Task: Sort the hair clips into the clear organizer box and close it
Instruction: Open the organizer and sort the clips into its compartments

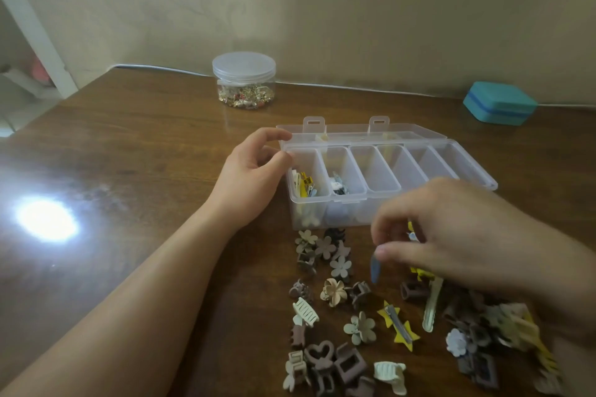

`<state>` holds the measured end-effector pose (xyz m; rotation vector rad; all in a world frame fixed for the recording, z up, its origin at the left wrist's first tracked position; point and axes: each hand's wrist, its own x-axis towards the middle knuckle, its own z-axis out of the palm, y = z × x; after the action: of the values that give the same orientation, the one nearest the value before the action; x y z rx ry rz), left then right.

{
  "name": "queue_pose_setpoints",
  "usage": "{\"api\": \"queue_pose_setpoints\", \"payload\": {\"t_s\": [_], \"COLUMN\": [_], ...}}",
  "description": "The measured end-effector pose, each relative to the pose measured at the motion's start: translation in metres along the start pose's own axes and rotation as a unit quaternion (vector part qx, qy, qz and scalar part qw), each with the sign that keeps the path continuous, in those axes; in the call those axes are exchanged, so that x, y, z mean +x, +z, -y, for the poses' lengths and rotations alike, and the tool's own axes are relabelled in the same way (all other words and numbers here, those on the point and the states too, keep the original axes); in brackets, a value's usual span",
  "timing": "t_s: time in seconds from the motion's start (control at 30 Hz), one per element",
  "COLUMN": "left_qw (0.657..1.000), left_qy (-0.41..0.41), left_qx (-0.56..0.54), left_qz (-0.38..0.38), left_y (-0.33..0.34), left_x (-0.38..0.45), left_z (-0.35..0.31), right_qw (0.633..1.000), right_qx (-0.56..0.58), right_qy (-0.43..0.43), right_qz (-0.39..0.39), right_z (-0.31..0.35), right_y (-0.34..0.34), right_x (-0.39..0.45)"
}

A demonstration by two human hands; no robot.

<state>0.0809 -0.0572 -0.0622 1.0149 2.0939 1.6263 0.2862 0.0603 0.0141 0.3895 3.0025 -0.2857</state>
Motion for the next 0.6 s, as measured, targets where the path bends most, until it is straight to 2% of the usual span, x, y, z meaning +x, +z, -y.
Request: {"api": "queue_pose_setpoints", "payload": {"t_s": [0.07, 0.13, 0.2, 0.23, 0.3, 0.37, 0.43, 0.53, 0.6], "left_qw": [1.000, 1.000, 1.000, 1.000, 1.000, 1.000, 1.000, 1.000, 1.000], "left_qy": [-0.004, -0.007, -0.007, -0.008, -0.009, -0.010, -0.011, -0.012, -0.012], "left_qx": [-0.001, -0.002, 0.000, 0.000, 0.001, 0.001, 0.000, 0.002, 0.001], "left_qz": [0.001, 0.004, 0.002, 0.002, 0.002, 0.002, 0.001, 0.001, 0.001], "left_y": [0.000, 0.000, -0.001, 0.000, 0.000, 0.000, 0.000, 0.000, 0.000], "left_x": [0.000, 0.000, 0.000, 0.000, 0.000, 0.000, -0.001, -0.001, -0.001], "left_z": [0.000, 0.000, -0.001, -0.002, -0.002, -0.002, -0.003, -0.003, -0.003], "right_qw": [0.988, 0.950, 0.909, 0.900, 0.915, 0.950, 0.966, 0.973, 0.989], "right_qx": [0.141, 0.231, 0.212, 0.186, 0.135, 0.080, 0.035, 0.044, 0.060], "right_qy": [-0.008, -0.006, 0.014, 0.024, 0.038, 0.039, 0.023, -0.013, -0.028], "right_qz": [-0.058, -0.211, -0.359, -0.394, -0.378, -0.299, -0.255, -0.227, -0.130], "right_z": [-0.005, -0.012, -0.015, -0.016, -0.019, -0.022, -0.021, -0.013, -0.006], "right_y": [-0.009, -0.010, -0.004, 0.000, 0.005, 0.008, 0.007, -0.003, -0.011], "right_x": [-0.002, -0.001, 0.005, 0.008, 0.013, 0.015, 0.015, 0.004, -0.006]}}
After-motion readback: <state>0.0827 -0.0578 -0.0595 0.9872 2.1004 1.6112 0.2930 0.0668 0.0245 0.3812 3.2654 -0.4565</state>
